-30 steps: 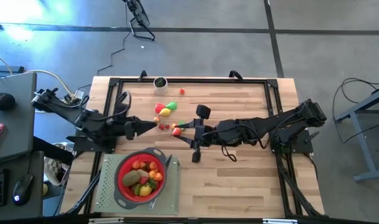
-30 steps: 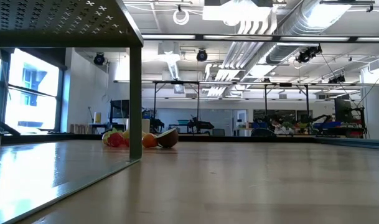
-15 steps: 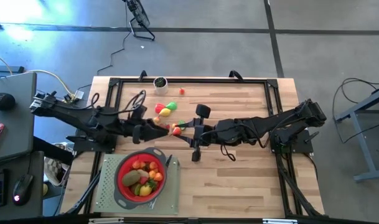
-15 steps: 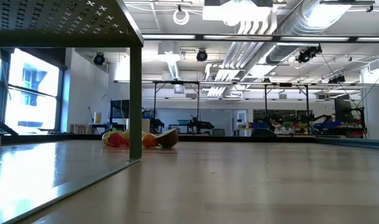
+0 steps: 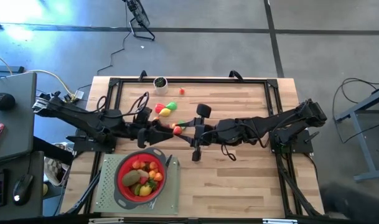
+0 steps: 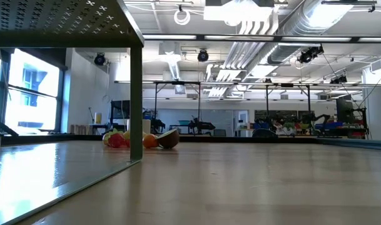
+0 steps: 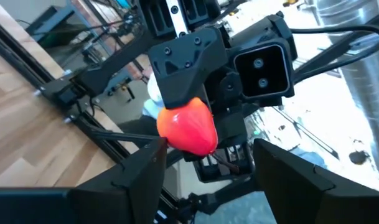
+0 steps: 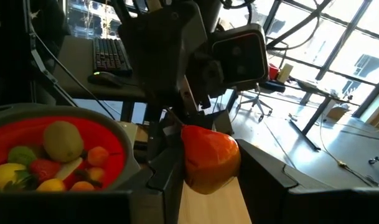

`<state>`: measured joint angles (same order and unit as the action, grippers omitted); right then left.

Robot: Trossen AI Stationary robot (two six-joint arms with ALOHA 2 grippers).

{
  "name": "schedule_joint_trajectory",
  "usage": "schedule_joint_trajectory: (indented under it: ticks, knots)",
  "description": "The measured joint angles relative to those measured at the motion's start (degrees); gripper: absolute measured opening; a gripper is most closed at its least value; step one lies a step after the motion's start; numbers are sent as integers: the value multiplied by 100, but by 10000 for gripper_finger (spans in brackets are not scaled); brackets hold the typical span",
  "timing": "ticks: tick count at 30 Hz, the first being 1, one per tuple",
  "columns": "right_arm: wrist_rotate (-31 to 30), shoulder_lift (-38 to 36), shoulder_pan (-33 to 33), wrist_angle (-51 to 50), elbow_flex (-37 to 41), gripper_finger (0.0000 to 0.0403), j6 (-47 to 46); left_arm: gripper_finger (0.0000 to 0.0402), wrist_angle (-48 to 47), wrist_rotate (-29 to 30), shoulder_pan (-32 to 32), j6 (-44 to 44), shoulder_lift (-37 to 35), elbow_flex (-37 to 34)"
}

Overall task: Pick & Place Fruit
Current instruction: Put the pear into the red strainer bowl on the shelf

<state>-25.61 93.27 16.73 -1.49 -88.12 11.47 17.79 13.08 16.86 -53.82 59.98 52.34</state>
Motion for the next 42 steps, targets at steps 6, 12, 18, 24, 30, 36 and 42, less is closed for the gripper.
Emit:
schedule_joint_trajectory:
  ticks: [6,12,18,24,30,36,42]
  knots:
    - [71,14,-2,-22,0,126,-1,235,197,195,-7,2,216,0]
    - [148,11,-2,-16,0,122,-1,235,374,233,-227,-31,340,0]
    - [42,11,-2,-9,0,124,38,235,390,93,-299,-64,338,0]
    - [47,11,-79,-1,0,124,38,235,493,-106,-299,-64,338,0]
    - [202,9,-256,4,0,122,-108,235,508,-121,-299,-57,398,0]
    - [368,5,-338,-31,0,124,-220,235,532,-94,-299,-65,469,-5]
    - [532,3,-337,-127,0,123,-222,235,564,-26,-299,-66,469,-2]
